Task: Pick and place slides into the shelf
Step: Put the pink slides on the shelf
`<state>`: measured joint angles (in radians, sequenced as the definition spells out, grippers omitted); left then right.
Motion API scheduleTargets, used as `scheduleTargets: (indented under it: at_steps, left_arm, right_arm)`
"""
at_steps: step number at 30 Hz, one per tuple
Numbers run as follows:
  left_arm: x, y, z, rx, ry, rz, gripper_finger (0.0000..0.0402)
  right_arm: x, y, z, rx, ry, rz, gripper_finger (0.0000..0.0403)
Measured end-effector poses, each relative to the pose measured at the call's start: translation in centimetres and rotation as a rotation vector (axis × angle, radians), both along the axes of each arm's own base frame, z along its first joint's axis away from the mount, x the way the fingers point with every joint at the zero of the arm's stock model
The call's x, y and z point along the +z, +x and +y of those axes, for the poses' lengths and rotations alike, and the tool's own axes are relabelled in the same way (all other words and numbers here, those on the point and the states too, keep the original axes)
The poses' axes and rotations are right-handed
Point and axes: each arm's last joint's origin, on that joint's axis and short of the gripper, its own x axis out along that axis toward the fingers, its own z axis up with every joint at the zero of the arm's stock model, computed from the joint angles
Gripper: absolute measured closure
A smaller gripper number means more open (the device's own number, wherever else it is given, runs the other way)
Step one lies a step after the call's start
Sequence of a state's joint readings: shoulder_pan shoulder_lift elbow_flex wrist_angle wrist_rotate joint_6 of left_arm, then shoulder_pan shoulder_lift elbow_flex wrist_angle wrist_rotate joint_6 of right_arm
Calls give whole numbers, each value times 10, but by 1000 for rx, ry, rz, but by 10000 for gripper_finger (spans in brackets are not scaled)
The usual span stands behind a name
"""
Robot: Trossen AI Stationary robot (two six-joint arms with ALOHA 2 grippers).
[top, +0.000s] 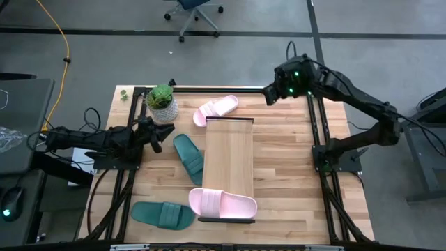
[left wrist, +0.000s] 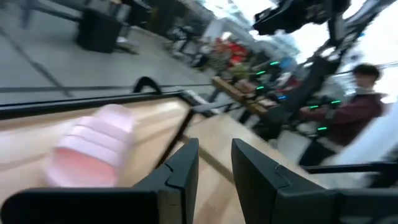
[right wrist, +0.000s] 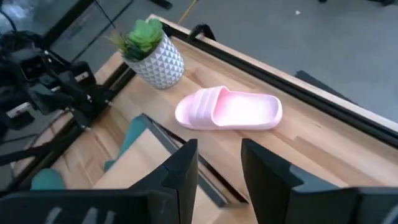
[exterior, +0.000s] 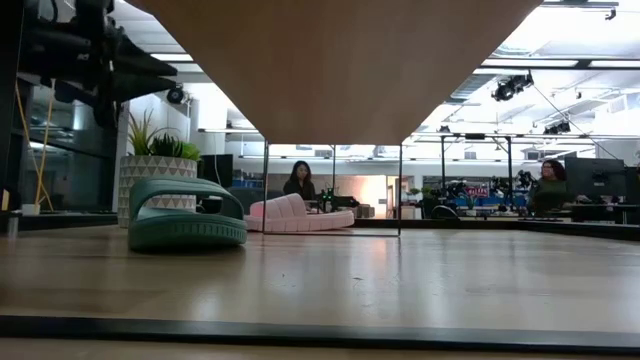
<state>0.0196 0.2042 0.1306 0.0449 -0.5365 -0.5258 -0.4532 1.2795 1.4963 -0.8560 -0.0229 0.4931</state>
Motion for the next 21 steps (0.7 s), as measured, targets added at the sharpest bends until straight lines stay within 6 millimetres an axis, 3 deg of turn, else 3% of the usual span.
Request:
scheduleTargets:
  at_steps: [7,13,21]
  left_arm:
    - [16,10,1,15,-1,55,316]
    - [18,19,1,24,-27,92,316]
    - [18,28,2,59,-31,69,316]
  right_arm:
    - [-14,16,-53,107,117,-132,288]
    - [-45,32,-100,157,214,-155,288]
    - [-88,49,-142,252,330,-194,288]
